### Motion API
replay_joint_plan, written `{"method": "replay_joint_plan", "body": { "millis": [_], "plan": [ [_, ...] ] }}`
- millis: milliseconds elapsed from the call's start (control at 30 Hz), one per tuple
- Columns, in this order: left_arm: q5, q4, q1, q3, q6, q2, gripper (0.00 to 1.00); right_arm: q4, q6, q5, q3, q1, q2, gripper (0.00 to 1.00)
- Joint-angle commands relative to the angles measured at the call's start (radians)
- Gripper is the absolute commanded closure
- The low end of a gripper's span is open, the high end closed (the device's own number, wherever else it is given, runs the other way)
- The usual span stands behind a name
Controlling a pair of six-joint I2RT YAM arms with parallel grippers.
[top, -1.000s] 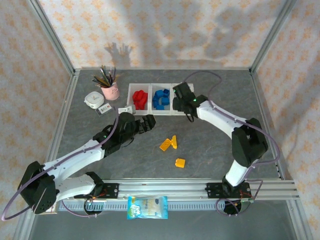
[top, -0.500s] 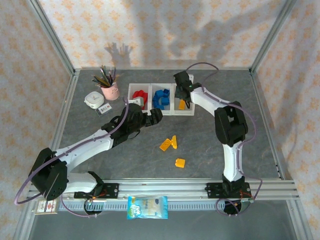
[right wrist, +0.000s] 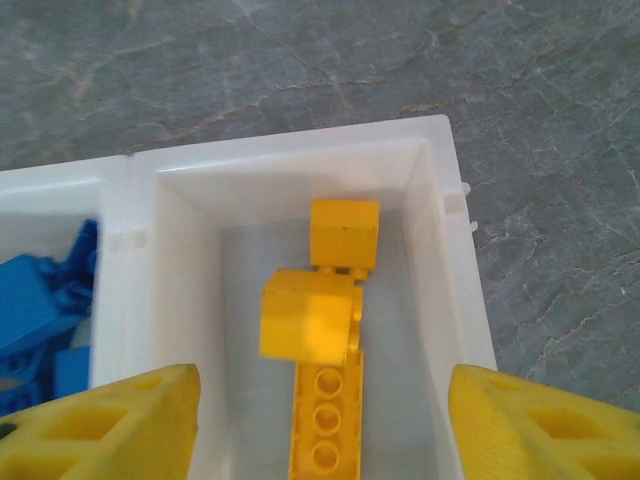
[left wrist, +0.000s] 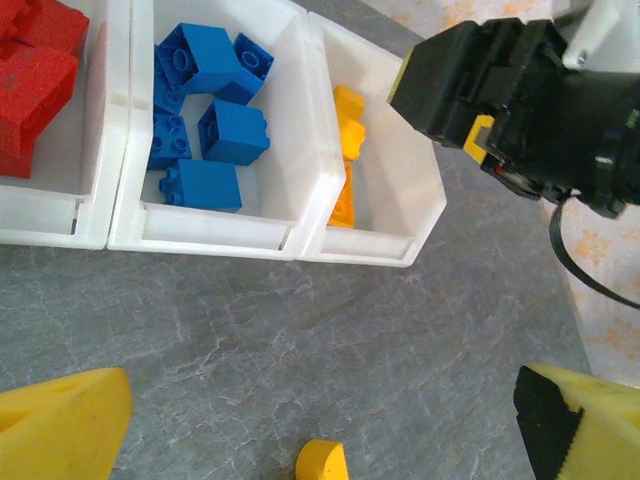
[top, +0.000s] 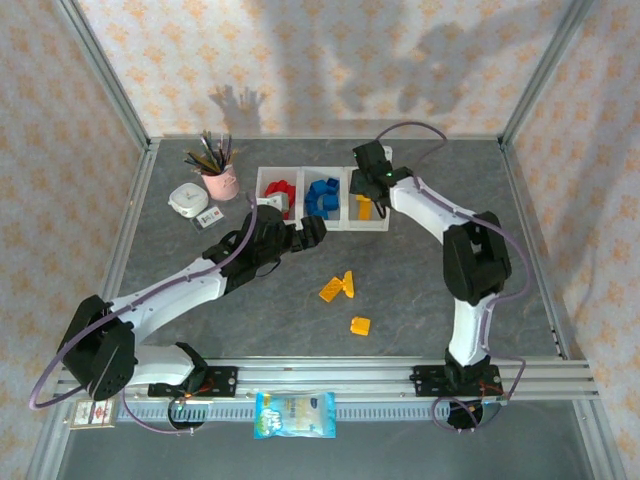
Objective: Sort the legos into containers by color
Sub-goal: Place the lego in the container, then pick up the lego from the bottom-center of the table.
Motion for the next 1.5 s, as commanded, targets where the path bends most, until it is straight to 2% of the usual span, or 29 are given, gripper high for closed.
{"method": "replay_joint_plan", "body": {
  "millis": [0,367,500,667,900,1133,1300,1467],
  "plan": [
    [-0.003,0.009,0.012,-0.019,0.000,-0.057,0.01,0.006,-0.010,0.002,-0.073,0.051,-0.084,0.33],
    [-0.043,-0.035,0.012,-0.167,-0.051,-0.215,0.01,-0.057,0.049,0.025,-0.280,0.216,-0.214,0.27],
    [-0.053,-0.036,0.012,-0.215,-0.081,-0.271,0.01,-0.094,0.122,0.044,-0.343,0.270,-0.242,0.26],
    [-0.050,-0.025,0.012,-0.259,-0.118,-0.311,0.01,-0.070,0.225,-0.012,-0.438,0.322,-0.277,0.27],
    [-0.009,-0.008,0.012,-0.304,-0.153,-0.334,0.01,-0.048,0.321,-0.037,-0.517,0.368,-0.266,0.35],
    [-0.005,-0.015,0.012,-0.315,-0.155,-0.344,0.01,-0.016,0.341,-0.031,-0.568,0.374,-0.267,0.47],
    [-0.005,-0.014,0.012,-0.308,-0.152,-0.334,0.01,0.013,0.342,-0.077,-0.576,0.377,-0.246,0.49],
    [-0.002,-0.012,0.012,-0.305,-0.149,-0.321,0.01,0.023,0.342,-0.071,-0.581,0.378,-0.229,0.54]
  ]
}}
